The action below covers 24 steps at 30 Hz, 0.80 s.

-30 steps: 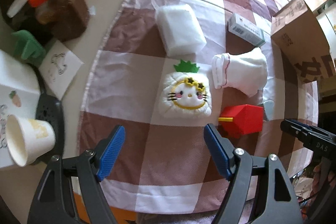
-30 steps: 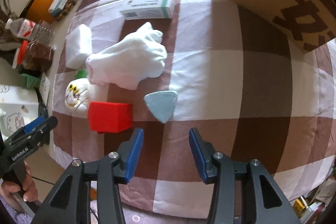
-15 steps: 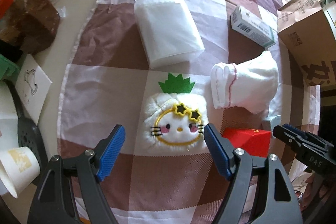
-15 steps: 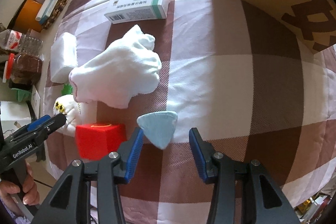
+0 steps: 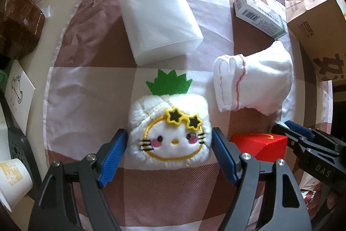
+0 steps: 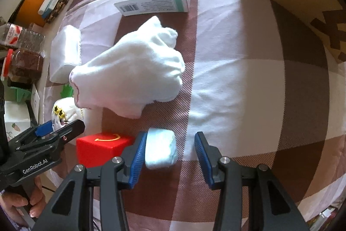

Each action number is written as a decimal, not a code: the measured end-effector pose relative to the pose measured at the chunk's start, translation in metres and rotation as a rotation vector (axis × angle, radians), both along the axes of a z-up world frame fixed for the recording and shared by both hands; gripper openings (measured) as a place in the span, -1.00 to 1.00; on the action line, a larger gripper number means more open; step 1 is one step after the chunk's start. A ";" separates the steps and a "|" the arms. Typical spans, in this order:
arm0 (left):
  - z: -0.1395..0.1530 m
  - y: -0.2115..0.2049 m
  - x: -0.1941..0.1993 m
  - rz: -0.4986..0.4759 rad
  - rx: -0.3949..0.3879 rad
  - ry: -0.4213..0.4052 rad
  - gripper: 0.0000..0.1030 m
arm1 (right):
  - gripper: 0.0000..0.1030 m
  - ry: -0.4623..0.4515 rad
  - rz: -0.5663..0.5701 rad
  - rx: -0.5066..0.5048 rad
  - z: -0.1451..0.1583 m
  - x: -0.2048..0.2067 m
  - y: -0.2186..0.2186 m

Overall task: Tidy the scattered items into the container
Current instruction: 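Close the left tool on the plush cat while the right tool grasps the blue triangle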

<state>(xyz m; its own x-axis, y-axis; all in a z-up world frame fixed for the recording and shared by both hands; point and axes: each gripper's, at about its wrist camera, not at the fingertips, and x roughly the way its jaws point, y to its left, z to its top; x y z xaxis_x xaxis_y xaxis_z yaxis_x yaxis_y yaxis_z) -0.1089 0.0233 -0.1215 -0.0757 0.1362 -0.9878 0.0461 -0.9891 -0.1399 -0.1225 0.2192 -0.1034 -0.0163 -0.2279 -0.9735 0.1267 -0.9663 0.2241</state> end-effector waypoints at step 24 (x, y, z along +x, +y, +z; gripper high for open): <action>0.046 -0.018 0.020 0.023 -0.041 0.090 0.16 | -0.52 0.100 0.034 -0.030 0.037 0.018 0.000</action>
